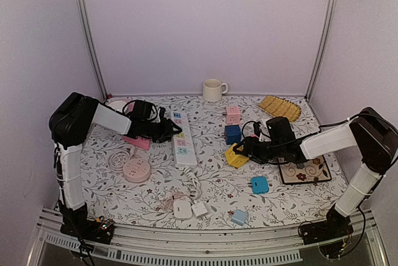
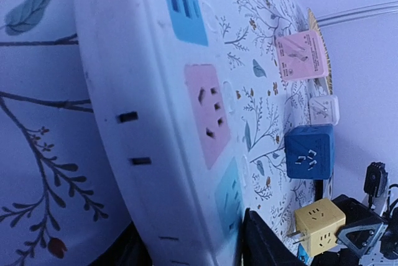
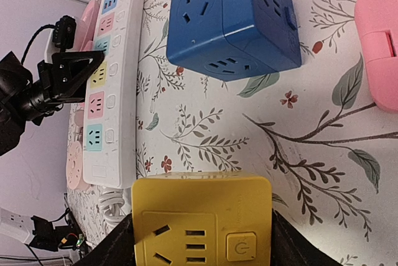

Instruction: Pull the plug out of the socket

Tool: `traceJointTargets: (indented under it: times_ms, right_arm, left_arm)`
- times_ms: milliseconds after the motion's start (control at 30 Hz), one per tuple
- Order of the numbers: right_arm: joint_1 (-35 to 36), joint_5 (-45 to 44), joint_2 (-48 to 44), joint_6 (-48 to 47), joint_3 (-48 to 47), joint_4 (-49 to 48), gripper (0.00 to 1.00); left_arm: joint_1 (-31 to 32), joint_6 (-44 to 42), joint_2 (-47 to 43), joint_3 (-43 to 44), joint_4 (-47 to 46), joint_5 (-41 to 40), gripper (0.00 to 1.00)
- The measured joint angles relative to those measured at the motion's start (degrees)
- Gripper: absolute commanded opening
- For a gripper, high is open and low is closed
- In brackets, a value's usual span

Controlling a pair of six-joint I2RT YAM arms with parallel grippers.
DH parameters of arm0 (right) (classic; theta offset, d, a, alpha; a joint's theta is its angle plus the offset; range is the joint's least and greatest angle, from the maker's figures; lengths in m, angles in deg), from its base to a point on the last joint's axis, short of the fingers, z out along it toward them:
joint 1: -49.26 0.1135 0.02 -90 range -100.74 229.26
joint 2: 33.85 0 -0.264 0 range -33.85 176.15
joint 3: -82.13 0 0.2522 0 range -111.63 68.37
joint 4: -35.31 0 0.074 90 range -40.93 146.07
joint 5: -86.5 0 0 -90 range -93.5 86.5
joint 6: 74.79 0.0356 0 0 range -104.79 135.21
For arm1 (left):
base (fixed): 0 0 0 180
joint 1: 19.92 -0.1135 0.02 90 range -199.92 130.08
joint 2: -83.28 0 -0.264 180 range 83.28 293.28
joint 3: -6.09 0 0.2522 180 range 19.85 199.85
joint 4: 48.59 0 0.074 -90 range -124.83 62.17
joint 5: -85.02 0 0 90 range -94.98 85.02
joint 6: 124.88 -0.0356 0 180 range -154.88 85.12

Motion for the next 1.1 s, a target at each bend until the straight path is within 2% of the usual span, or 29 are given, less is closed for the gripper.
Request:
traceJointTargets:
  times_ms: [400,633,667,900,1100]
  right_arm:
    - [-0.55,-3.1,-2.58,-0.85,1.73,2.71,0.85]
    - [-0.55,-6.64,-4.5,-2.89,1.62,6.49,0.97]
    - [-0.55,-6.86,-4.5,-3.04,1.53,7.02,0.98]
    - [-0.55,-10.05,-4.94,-5.4,0.22,11.63,0.99]
    - [-0.55,-13.44,-7.39,-7.34,-1.31,15.41,0.99]
  left_arm:
    - [-0.07,-4.46,-0.2,0.44,0.26,-2.45,0.83]
    - [-0.09,-6.21,-1.36,0.5,1.73,-4.7,0.92]
    - [-0.09,-6.49,-1.44,0.5,1.95,-5.05,0.96]
    - [-0.09,-7.93,-4.35,0.42,5.16,-6.88,0.97]
    - [-0.07,-9.35,-11.74,-1.9,6.4,-8.07,0.97]
